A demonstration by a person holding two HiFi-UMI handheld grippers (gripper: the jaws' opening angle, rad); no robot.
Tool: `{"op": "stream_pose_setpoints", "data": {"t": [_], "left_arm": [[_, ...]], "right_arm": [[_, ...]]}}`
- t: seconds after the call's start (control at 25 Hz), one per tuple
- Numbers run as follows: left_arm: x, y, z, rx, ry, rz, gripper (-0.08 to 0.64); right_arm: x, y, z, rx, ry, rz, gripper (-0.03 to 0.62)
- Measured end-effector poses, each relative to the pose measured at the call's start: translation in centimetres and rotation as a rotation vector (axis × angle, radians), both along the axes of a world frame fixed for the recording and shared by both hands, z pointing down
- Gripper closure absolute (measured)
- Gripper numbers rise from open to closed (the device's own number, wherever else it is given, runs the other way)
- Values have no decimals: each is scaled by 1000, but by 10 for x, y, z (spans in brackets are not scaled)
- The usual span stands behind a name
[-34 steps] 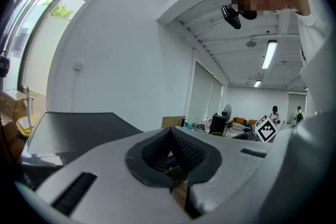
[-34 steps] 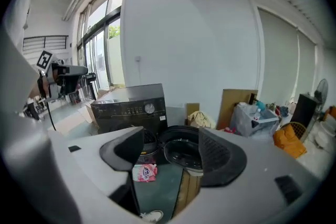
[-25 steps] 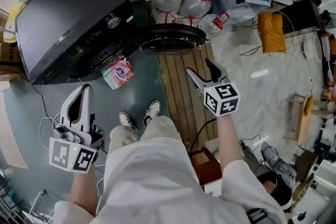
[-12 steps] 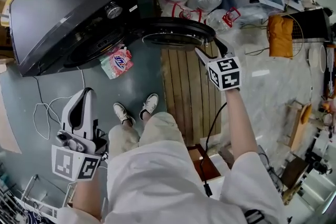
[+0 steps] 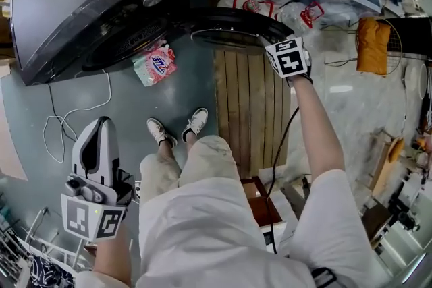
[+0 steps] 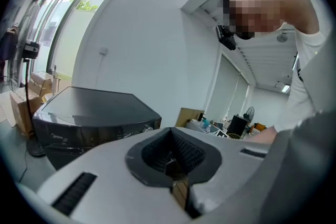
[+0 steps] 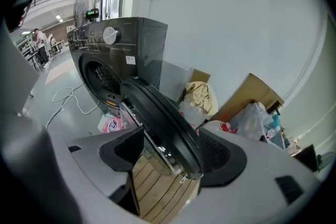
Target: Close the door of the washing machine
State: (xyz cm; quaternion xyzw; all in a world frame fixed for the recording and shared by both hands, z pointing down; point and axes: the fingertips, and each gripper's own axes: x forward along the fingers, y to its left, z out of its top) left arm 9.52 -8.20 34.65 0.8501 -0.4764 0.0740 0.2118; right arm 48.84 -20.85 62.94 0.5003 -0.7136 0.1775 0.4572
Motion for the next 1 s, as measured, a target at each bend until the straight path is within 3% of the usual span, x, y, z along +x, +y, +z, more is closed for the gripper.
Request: {"op": "stream_pose_setpoints", "data": {"t": [0.36, 1.0], "left_arm": [[-3, 6, 13, -31, -24, -14, 556], [-14, 12, 13, -42, -39, -46, 555]], "right_arm": [[16, -13, 34, -110, 121, -102, 290], [30, -16, 60, -260, 192, -167, 281]]}}
